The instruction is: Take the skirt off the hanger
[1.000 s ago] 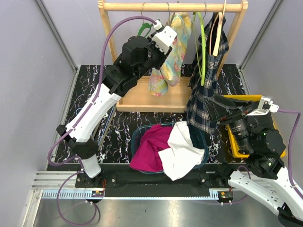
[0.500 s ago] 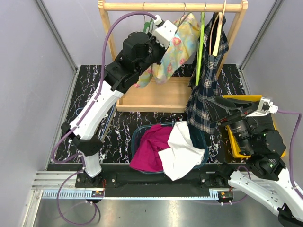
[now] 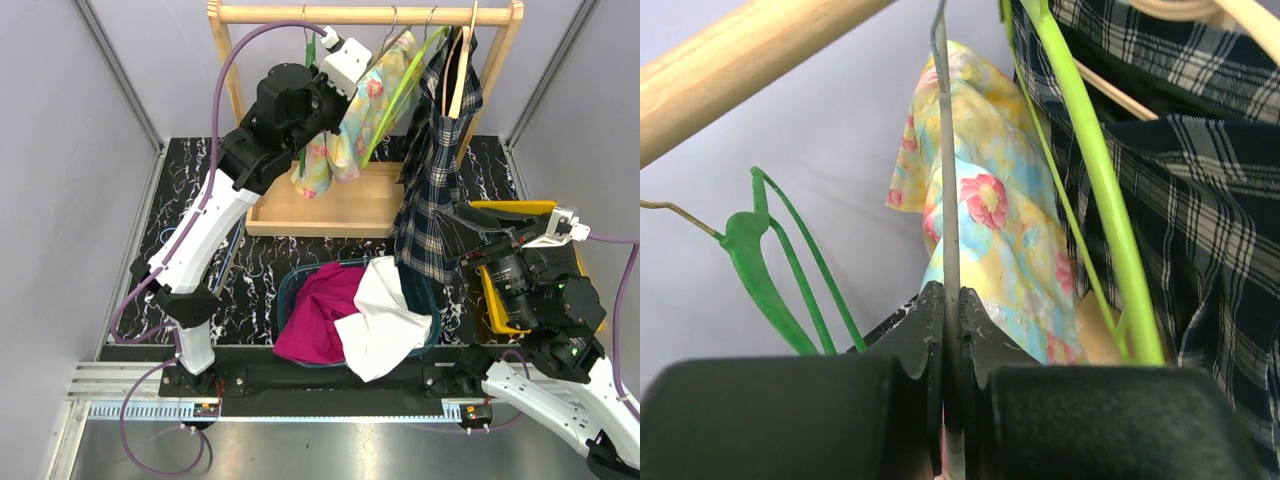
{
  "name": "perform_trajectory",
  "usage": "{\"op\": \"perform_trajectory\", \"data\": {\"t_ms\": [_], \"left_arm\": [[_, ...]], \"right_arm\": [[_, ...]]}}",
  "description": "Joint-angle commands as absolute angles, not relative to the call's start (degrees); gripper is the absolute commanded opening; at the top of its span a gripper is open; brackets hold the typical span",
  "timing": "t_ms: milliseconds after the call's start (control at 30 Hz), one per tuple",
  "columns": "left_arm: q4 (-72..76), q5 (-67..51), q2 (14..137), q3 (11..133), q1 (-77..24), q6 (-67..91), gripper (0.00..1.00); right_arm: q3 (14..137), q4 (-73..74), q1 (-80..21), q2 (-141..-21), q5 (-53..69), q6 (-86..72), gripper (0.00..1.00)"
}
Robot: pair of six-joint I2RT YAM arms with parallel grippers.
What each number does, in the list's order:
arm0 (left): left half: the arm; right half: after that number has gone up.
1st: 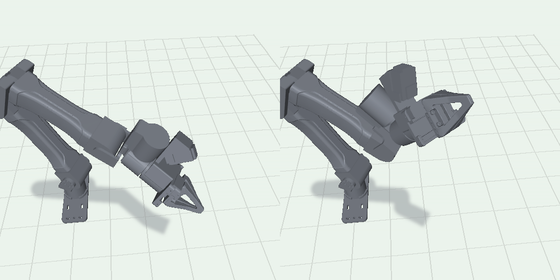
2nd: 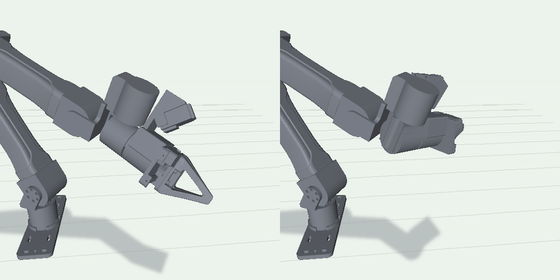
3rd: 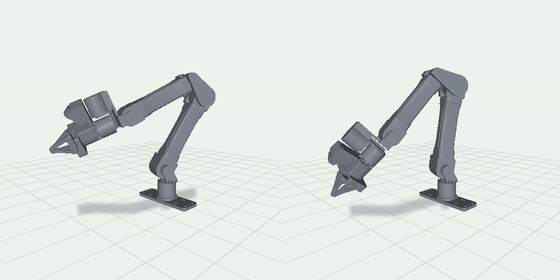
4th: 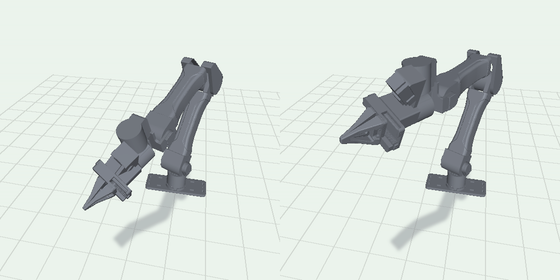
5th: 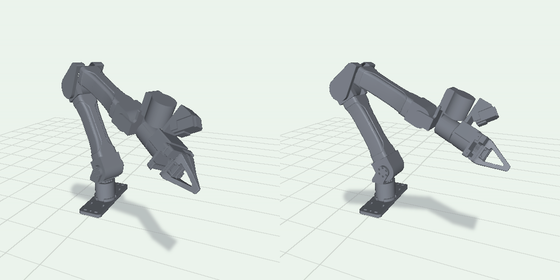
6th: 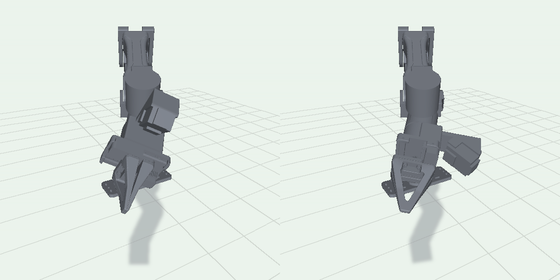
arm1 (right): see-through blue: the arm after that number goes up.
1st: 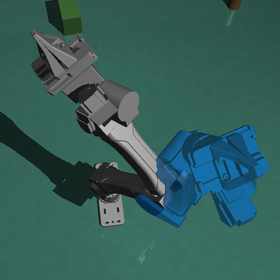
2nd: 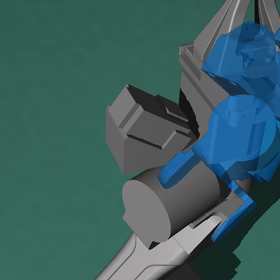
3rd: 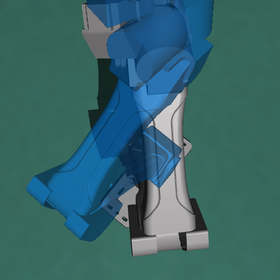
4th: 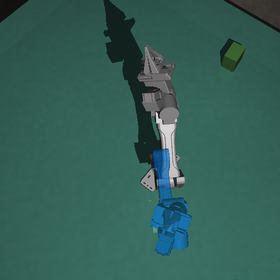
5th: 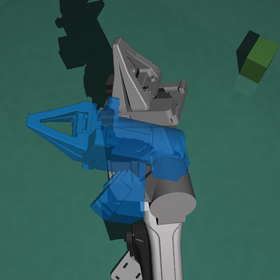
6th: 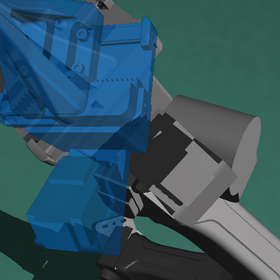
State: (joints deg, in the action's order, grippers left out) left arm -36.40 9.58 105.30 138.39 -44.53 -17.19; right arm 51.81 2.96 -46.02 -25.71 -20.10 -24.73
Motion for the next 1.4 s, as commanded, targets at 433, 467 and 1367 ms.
{"op": "perform_trajectory", "data": {"t_ms": [433,467,1367], "left_arm": [[-15.9,10.5,94.2,137.9,-44.0,-15.4,0.00],[-16.1,10.4,94.0,138.0,-44.0,-15.4,0.00],[-40.6,-15.5,68.6,126.7,-44.0,-7.3,0.00]], "right_arm": [[51.8,3.2,-46.1,-25.6,-20.5,-25.4,0.88],[51.8,3.3,-46.1,-25.6,-20.5,-25.4,0.88],[42.3,-15.1,-46.1,-31.5,-16.2,-43.0,1.00]]}}
